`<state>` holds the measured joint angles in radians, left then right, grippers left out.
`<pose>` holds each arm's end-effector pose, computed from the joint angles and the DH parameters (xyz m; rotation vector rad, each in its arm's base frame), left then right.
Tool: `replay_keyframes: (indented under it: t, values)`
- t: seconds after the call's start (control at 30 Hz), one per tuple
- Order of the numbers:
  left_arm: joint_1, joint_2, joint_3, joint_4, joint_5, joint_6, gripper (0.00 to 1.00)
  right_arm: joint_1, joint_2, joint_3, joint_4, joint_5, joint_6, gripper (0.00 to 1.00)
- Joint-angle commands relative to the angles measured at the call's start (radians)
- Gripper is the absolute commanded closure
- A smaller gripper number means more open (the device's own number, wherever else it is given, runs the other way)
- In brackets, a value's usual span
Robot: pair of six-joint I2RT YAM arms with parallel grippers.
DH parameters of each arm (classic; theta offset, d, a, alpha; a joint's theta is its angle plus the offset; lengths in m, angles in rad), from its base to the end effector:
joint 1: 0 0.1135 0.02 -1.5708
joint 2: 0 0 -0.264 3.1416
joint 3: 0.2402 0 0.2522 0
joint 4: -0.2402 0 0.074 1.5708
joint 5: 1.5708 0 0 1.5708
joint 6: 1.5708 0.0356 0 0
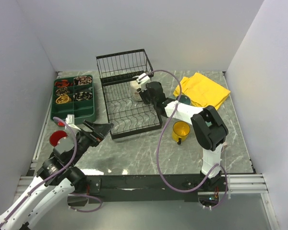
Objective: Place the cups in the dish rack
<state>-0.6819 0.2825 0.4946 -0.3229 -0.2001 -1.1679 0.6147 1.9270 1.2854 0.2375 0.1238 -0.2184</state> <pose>0.0833 -0.0585 0.2853 -0.5986 1.7329 -1.1946 0.3659 0.2529 0.2194 -0.7243 1.8365 0.1364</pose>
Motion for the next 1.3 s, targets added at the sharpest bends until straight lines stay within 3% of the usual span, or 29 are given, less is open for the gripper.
replay_keyframes:
  t: [0.0, 0.23, 0.37, 0.4, 0.47, 0.5, 0.67, 0.8, 0.93, 1.03, 1.13, 1.23, 1.27]
  values:
    - [0.004, -0.025, 0.007, 0.001, -0.015, -0.001, 0.00, -0.012, -0.014, 0.022, 0.042, 0.022, -0.009, 0.55]
    - [0.004, -0.022, 0.033, -0.042, -0.039, 0.030, 0.00, -0.018, -0.101, 0.000, 0.011, 0.031, -0.003, 0.55]
    - [0.004, 0.013, 0.097, -0.131, -0.088, 0.066, 0.04, -0.020, -0.186, -0.029, -0.041, -0.110, 0.004, 0.48]
    - [0.004, 0.024, 0.134, -0.190, -0.110, 0.082, 0.04, -0.018, -0.232, -0.043, -0.061, -0.159, 0.001, 0.31]
    - [0.004, 0.069, 0.200, -0.247, -0.169, 0.102, 0.04, -0.018, -0.278, -0.049, -0.137, -0.291, -0.025, 0.12]
    - [0.004, 0.089, 0.226, -0.286, -0.195, 0.118, 0.04, -0.018, -0.322, -0.052, -0.168, -0.344, -0.041, 0.08]
    - [0.004, 0.265, 0.418, -0.546, -0.381, 0.169, 0.04, -0.018, -0.466, -0.086, -0.380, -0.635, -0.149, 0.02]
    - [0.005, 0.360, 0.499, -0.717, -0.526, 0.120, 0.04, -0.023, -0.584, -0.126, -0.490, -0.699, -0.190, 0.00]
    - [0.037, 0.366, 0.484, -0.749, -0.567, 0.105, 0.04, -0.073, -0.661, -0.184, -0.538, -0.756, -0.210, 0.00]
    - [0.113, 0.372, 0.450, -0.671, -0.524, 0.171, 0.04, -0.165, -0.709, -0.233, -0.543, -0.855, -0.190, 0.00]
    - [0.263, 0.430, 0.415, -0.553, -0.402, 0.289, 0.03, -0.260, -0.741, -0.288, -0.524, -0.965, -0.162, 0.00]
    - [0.479, 0.483, 0.401, -0.452, -0.223, 0.410, 0.04, -0.325, -0.778, -0.333, -0.512, -1.022, -0.136, 0.00]
    - [0.602, 0.489, 0.395, -0.429, -0.175, 0.459, 0.04, -0.337, -0.795, -0.351, -0.511, -1.042, -0.131, 0.00]
